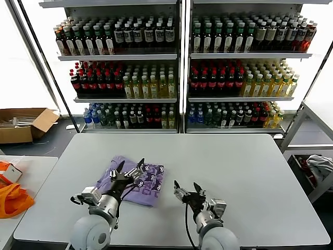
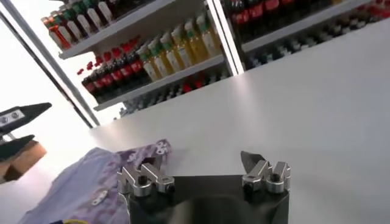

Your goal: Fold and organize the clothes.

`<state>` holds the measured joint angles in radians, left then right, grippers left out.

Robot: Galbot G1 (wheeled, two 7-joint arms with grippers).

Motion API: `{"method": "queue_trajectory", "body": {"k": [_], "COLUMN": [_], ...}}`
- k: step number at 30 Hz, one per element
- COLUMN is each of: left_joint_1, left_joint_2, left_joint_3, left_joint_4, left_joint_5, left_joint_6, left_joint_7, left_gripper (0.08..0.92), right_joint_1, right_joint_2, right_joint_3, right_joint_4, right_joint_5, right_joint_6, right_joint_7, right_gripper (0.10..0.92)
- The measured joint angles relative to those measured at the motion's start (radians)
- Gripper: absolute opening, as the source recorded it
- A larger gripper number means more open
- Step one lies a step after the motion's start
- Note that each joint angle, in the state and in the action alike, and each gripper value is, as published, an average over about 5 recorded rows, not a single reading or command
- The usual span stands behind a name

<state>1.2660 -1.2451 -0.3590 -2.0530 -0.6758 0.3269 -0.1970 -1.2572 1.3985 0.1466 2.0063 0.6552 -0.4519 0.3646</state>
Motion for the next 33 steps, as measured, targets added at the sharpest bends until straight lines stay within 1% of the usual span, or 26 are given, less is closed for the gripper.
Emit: {"method": "queue_trajectory", "body": {"k": [6,13,23,33], "left_joint_1": [0.038,0.079,0.111,0.118], "left_joint_2": [0.012,0.023,0.019,0.007], "left_joint_3": [-0.055,-0.11,-0.137,-0.136], "left_joint_4": [-0.027,-0.05,-0.059,-0.06], "left_joint_5": [0.002,0.005,0.009,0.011], "left_joint_6": [0.006,0.012,0.024,0.027], "left_joint_7": [-0.022,-0.032,-0.045,-0.047], "left_gripper": [0.823,0.822,0.822,0.822], "right_joint_1": [0.103,0.216,0.285,0.287], "right_joint_2": [0.033,0.078,0.137,0.151], "right_joint_3": [-0.062,-0.091,-0.111,-0.123], "right_joint_4": [-0.068,-0.17,-0.282,-0.322], "right_joint_5": [0.12,0.193,0.217,0.211], "right_joint_6": [-0.019,-0.023,-0.017,-0.013], "right_joint_7": [0.049,0.073,0.092,0.113], "right_gripper": [0.823,0.823,0.817,0.793]}}
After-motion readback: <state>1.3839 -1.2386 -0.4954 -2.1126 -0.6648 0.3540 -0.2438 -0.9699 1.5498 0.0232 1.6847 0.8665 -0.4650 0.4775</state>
